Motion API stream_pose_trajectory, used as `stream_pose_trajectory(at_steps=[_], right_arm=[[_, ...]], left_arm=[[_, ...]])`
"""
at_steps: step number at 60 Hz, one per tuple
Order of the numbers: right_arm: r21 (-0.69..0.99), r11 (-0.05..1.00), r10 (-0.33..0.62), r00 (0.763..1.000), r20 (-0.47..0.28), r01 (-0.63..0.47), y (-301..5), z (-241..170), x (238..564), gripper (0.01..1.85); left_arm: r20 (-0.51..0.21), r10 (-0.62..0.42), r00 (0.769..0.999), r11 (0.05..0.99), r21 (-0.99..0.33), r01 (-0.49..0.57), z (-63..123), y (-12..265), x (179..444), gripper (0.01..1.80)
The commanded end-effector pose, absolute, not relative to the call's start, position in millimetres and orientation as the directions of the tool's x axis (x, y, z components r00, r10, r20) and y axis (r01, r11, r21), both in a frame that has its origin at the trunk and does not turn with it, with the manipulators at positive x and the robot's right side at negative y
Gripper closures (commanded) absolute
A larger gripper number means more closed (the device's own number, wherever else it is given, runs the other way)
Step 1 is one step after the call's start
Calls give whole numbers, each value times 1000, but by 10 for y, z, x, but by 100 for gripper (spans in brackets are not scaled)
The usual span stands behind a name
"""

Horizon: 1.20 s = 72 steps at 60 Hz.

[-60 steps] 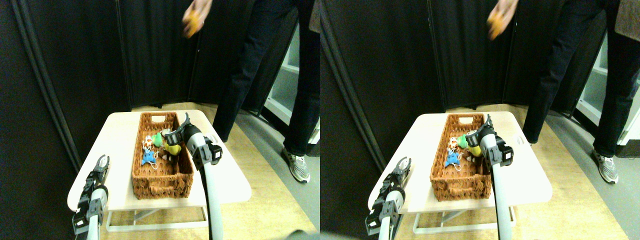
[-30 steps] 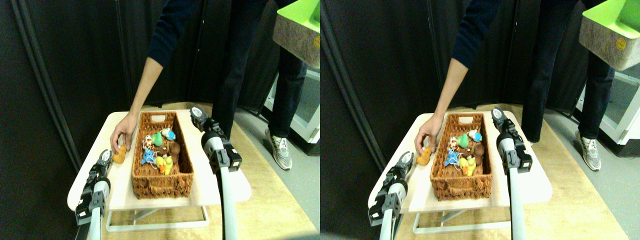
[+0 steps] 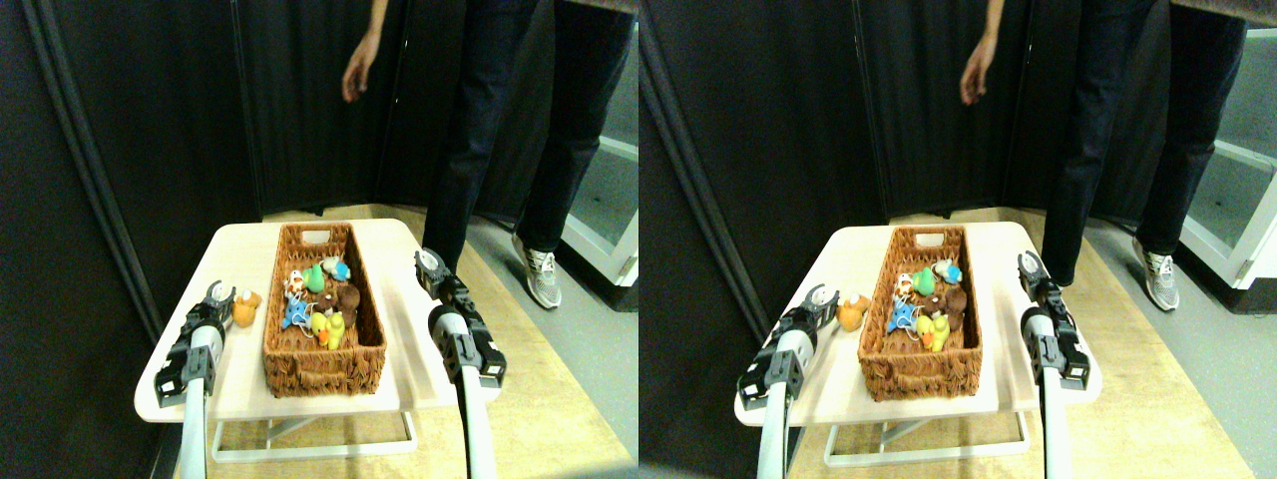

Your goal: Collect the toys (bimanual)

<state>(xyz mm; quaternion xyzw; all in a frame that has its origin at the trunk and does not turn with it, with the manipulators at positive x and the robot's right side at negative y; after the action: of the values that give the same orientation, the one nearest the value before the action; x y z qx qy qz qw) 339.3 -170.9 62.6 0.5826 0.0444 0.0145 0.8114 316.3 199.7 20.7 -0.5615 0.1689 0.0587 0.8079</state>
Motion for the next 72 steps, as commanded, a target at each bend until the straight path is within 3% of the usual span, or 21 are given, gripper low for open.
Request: stream_pose_trajectory(at_steps=[1, 13, 22, 29, 39, 56, 72], right_arm=[[949, 315, 65, 997, -35, 13, -1721, 587, 3416, 185], [955, 294, 54, 996, -66, 47, -1742, 408, 3421, 185], [959, 275, 39, 996, -85, 71, -1711, 371, 3416, 185], [959, 280, 59, 996, -61, 42, -1690, 346, 3436, 185], [954, 296, 52, 996, -66, 47, -1665, 331, 3426, 185], [959, 271, 30, 995, -98, 86, -1692, 336, 3407, 185], [963, 255, 15, 995, -98, 91, -1709, 292, 3439, 185]], left_arm=[[-288, -90, 953, 394, -890, -231, 393, 1931, 3219, 145], [-316, -167, 934, 397, -889, -229, 555, 1796, 3325, 126], [-324, -174, 930, 380, -893, -240, 555, 1704, 3382, 123], [-331, -192, 924, 352, -902, -250, 467, 1679, 3435, 125], [-328, -151, 933, 339, -904, -263, 241, 1627, 3450, 127], [-344, -117, 932, 329, -898, -291, 0, 1674, 3414, 111], [-365, -74, 928, 360, -878, -316, -98, 1713, 3368, 105]])
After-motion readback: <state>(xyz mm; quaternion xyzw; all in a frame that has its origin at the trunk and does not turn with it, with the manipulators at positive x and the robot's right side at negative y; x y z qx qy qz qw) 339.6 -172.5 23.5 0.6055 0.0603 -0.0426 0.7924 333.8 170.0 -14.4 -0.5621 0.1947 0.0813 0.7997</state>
